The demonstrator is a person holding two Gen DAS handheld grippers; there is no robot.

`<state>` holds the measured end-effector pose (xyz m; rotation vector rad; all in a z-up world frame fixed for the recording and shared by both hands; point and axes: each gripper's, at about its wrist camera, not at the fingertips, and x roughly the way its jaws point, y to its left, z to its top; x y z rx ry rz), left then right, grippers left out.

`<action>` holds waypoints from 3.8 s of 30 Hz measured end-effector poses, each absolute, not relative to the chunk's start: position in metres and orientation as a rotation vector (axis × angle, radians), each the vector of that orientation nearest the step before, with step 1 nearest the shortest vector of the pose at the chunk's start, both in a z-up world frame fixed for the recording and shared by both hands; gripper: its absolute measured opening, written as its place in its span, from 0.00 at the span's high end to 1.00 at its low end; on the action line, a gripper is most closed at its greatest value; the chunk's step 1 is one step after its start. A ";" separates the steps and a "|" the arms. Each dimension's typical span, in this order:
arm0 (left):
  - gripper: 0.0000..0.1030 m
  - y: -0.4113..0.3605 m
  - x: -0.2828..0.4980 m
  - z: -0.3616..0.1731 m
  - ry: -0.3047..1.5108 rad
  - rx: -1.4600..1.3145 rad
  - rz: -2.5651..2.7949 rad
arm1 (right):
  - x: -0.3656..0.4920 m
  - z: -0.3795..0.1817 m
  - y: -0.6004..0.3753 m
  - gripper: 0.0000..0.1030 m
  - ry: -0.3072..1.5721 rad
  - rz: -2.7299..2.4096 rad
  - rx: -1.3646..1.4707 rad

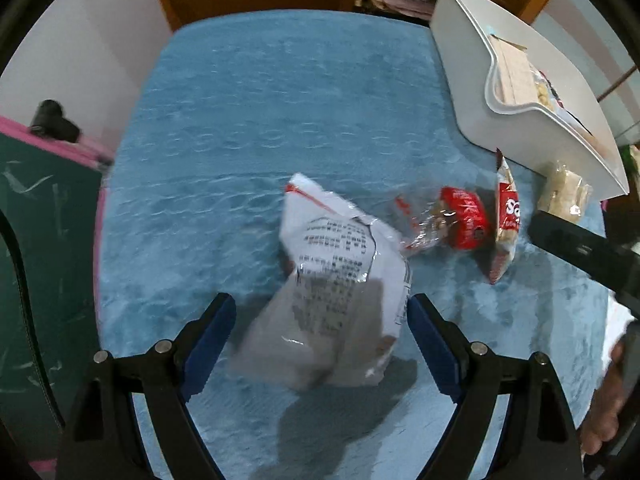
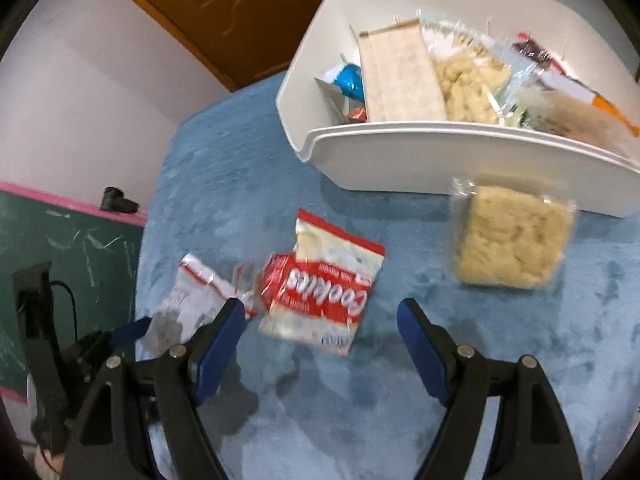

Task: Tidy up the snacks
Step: 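Move both tools back over the white wrapper and red Cookies packet, then grasp the white wrapper with the left gripper while the right gripper grasps the red Cookies packet, then carry both packets into the white tray and open both grippers, then move both tools back over the red snack and puffed-snack pack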

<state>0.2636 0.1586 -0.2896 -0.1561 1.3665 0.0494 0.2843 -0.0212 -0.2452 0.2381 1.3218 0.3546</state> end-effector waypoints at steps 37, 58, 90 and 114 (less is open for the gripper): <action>0.40 0.057 0.196 -0.192 1.203 -0.039 -0.104 | 0.188 -0.174 -0.109 0.55 1.199 0.369 0.177; 0.39 -0.040 0.370 -0.045 0.861 0.035 -0.141 | 0.310 -0.026 -0.188 0.54 0.783 0.091 0.203; 0.11 -0.031 0.352 -0.077 0.906 0.123 -0.052 | 0.297 -0.066 -0.168 0.26 0.871 0.126 0.057; 0.11 0.017 0.230 -0.041 0.799 0.037 -0.014 | 0.191 -0.032 -0.157 0.27 0.792 0.215 0.015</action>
